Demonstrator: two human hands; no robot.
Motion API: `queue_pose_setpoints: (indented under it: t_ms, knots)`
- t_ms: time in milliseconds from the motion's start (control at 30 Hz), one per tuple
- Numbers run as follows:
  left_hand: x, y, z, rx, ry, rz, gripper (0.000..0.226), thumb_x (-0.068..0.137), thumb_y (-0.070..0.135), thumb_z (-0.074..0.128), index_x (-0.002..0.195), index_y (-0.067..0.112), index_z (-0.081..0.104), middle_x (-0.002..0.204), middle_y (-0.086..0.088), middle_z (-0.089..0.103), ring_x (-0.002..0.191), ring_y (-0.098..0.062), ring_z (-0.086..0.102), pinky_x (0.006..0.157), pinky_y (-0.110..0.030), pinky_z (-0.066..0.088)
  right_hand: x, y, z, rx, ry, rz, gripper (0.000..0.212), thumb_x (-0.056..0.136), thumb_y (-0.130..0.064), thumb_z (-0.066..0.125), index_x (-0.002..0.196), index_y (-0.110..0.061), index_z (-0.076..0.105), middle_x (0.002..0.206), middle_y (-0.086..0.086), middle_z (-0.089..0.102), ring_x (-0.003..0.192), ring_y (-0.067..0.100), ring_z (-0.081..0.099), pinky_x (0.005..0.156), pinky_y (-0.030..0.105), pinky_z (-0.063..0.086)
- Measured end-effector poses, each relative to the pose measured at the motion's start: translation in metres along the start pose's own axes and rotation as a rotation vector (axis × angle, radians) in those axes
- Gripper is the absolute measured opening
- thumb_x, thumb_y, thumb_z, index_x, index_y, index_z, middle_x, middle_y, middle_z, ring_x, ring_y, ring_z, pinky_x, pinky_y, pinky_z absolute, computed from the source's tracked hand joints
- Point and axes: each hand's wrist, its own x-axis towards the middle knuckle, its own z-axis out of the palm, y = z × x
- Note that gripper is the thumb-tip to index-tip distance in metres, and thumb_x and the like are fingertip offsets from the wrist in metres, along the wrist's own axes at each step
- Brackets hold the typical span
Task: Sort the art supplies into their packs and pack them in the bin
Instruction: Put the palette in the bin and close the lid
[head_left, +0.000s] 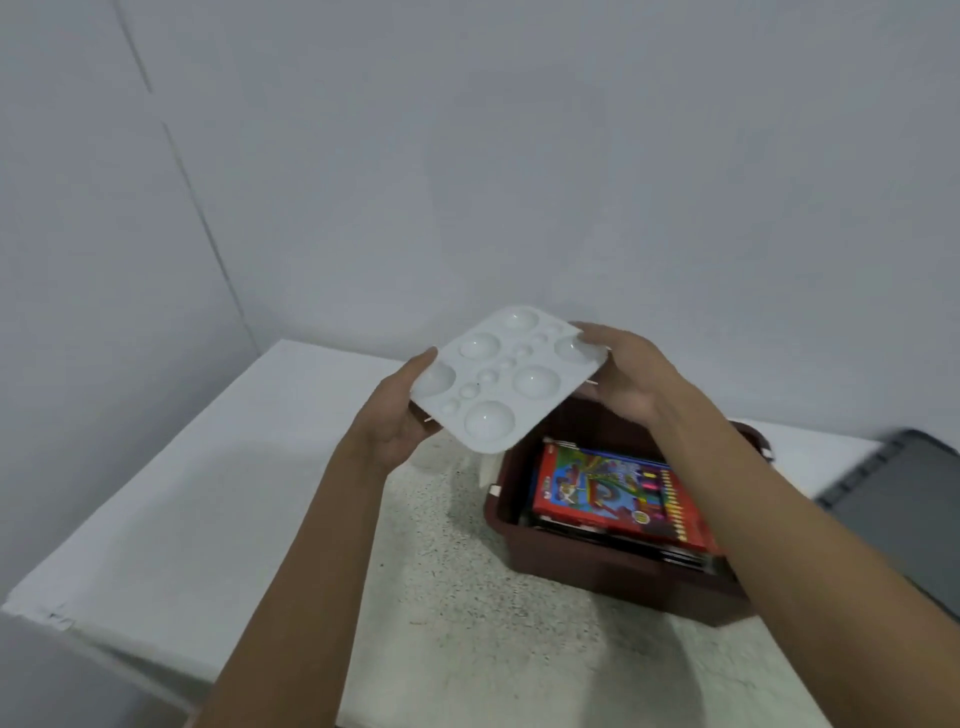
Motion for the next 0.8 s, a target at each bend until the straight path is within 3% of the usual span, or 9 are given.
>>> queue_pose_setpoints:
  t_ms: [167, 333, 433, 633, 800]
  knots:
    - [0.006, -0.020, 0.048, -0.058, -0.026, -0.057, 0.037, 0.092, 0.025, 0.061, 0.123, 0.005, 0.063, 0.123, -0.016, 0.066, 0.111, -0.028, 0.064, 0.097, -0.039, 0.051, -0.043, 0.000, -0.073, -0.114, 0.032, 0.048, 0.047, 0.080, -0.004, 0.051, 0.125, -0.008, 0.062, 0.118, 0.011, 0.064, 0.097, 0.023, 0.063, 0.062, 0.029, 0.055]
    - [0.010, -0.038, 0.080, -0.033, -0.172, -0.073, 0.039, 0.092, 0.015, 0.057, 0.129, 0.001, 0.059, 0.127, -0.018, 0.063, 0.118, -0.030, 0.059, 0.105, -0.043, 0.045, -0.069, 0.014, -0.116, -0.047, 0.152, 0.081, 0.034, 0.093, -0.024, 0.057, 0.122, -0.009, 0.061, 0.116, 0.013, 0.070, 0.097, 0.029, 0.066, 0.076, 0.039, 0.053]
    - [0.015, -0.048, 0.091, -0.023, -0.195, -0.111, 0.036, 0.093, 0.008, 0.054, 0.128, -0.002, 0.059, 0.126, -0.020, 0.063, 0.121, -0.034, 0.057, 0.107, -0.046, 0.042, -0.081, 0.021, -0.129, -0.078, 0.226, 0.071, 0.032, 0.097, -0.021, 0.053, 0.123, -0.005, 0.060, 0.117, 0.014, 0.069, 0.098, 0.031, 0.067, 0.080, 0.043, 0.053]
    - [0.018, -0.052, 0.101, 0.183, -0.153, -0.077, 0.033, 0.091, -0.002, 0.059, 0.123, 0.004, 0.061, 0.112, -0.014, 0.071, 0.100, -0.026, 0.070, 0.084, -0.035, 0.057, -0.100, 0.021, -0.139, -0.245, 0.297, -0.006, 0.020, 0.097, -0.019, 0.053, 0.110, -0.007, 0.063, 0.112, 0.014, 0.070, 0.097, 0.032, 0.068, 0.083, 0.045, 0.054]
    - [0.017, -0.043, 0.101, 0.419, -0.113, 0.056, 0.020, 0.092, 0.002, 0.059, 0.111, 0.009, 0.062, 0.106, -0.016, 0.072, 0.095, -0.025, 0.072, 0.081, -0.032, 0.058, -0.105, 0.018, -0.141, -0.448, 0.273, -0.112, 0.018, 0.097, -0.020, 0.055, 0.109, -0.013, 0.066, 0.108, 0.009, 0.071, 0.099, 0.026, 0.069, 0.088, 0.045, 0.056]
